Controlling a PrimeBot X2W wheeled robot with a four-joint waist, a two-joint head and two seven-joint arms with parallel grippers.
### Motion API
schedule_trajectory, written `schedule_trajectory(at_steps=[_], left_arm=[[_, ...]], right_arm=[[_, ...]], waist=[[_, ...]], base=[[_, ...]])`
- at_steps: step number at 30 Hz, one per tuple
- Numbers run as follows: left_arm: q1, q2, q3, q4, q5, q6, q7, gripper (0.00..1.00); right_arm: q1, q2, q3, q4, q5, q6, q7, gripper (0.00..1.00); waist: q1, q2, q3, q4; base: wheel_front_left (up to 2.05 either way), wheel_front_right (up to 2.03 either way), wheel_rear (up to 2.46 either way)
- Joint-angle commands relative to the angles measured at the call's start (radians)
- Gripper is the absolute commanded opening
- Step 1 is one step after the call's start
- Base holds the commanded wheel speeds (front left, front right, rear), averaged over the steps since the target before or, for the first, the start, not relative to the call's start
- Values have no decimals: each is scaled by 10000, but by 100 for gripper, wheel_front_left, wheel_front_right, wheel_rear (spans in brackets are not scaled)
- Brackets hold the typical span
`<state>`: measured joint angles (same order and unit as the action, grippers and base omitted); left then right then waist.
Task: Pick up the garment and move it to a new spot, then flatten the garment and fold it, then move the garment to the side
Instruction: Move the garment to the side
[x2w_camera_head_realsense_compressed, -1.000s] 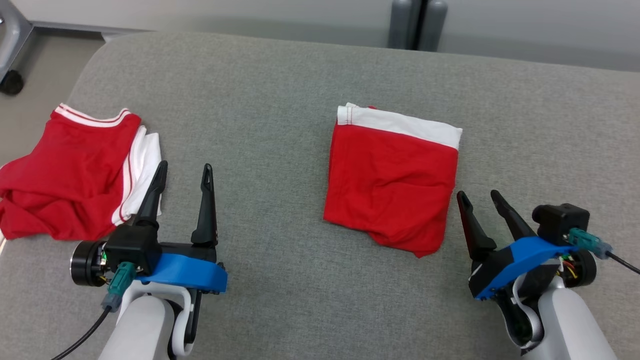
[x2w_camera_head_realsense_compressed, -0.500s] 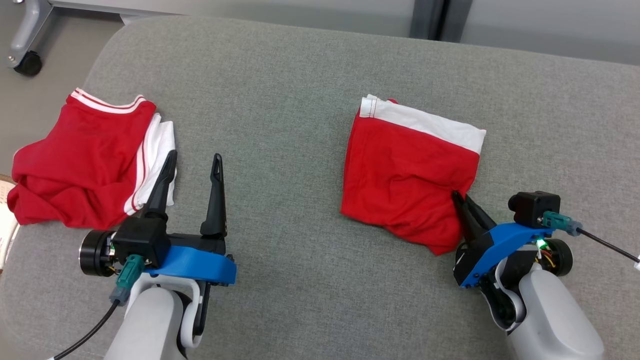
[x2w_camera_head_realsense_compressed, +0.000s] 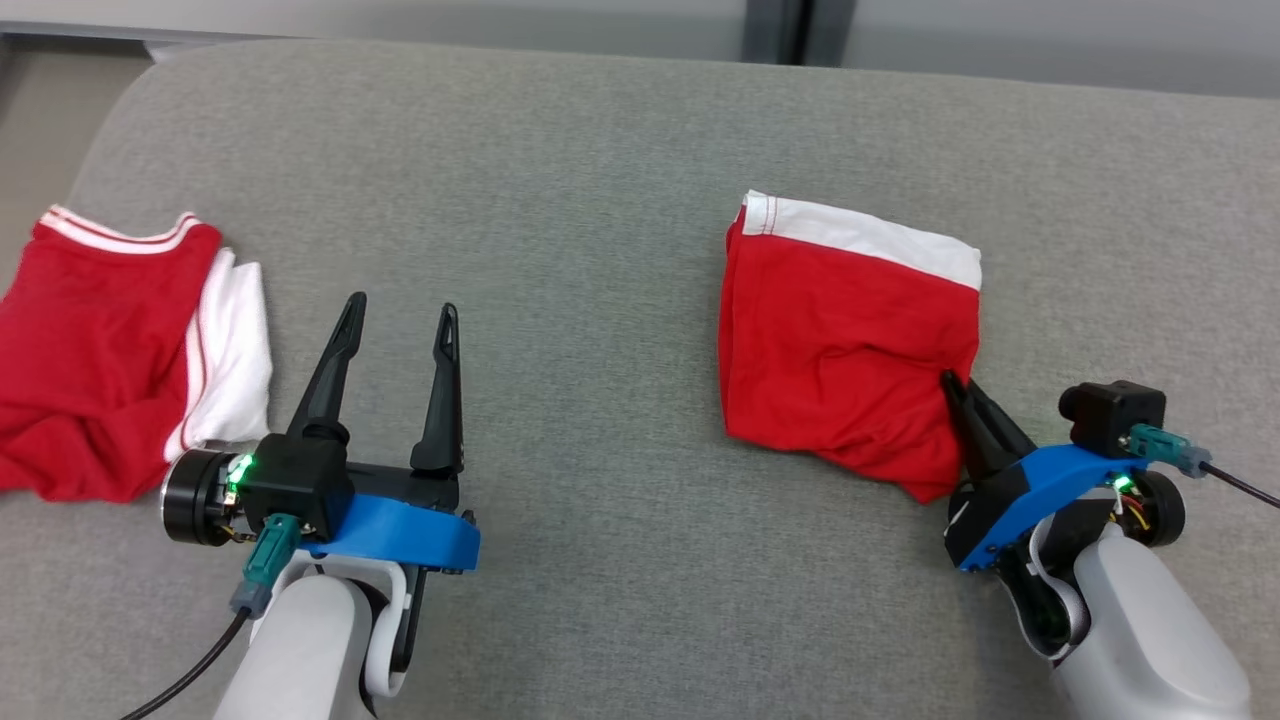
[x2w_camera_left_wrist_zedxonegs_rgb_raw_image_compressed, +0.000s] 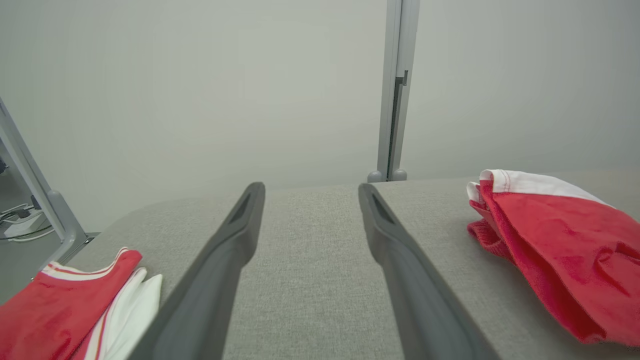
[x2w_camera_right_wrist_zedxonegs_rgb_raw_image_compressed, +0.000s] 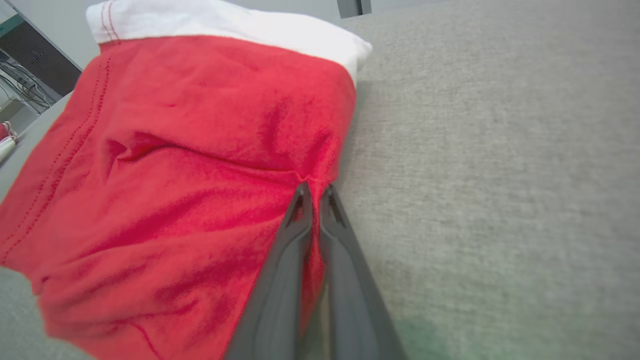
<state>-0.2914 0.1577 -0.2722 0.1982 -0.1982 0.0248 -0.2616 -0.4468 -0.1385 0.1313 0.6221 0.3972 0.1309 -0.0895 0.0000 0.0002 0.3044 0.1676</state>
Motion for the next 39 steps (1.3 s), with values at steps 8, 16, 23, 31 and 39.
schedule_trajectory(at_steps=[8,16,23,31,39], left_arm=[[-232,62,-92,-388,247,-113,-43,100],[-611,118,-125,-685,354,-137,-44,100],[-1308,-32,-404,-914,531,-315,-44,100],[-1712,-166,-557,-1006,640,-413,-44,100],[-1823,-138,-503,-1046,675,-489,-44,100]], right_arm=[[523,-1362,-419,-99,257,-10,108,0],[-11,-2778,-1728,-111,-153,-2,430,0],[-1279,-3605,-3331,373,-1320,-1,838,0],[-2251,-3637,-5318,816,-2534,-2,884,0],[-2510,-3142,-6510,584,-3744,-1,881,0]], waist=[[0,-2,204,-1116],[0,-2,848,-1652],[0,-2,1758,-1390],[0,-2,2350,-1136],[0,-2,2535,-1156]], base=[[0,0,0],[0,0,0],[0,0,0],[0,0,0],[0,0,0]])
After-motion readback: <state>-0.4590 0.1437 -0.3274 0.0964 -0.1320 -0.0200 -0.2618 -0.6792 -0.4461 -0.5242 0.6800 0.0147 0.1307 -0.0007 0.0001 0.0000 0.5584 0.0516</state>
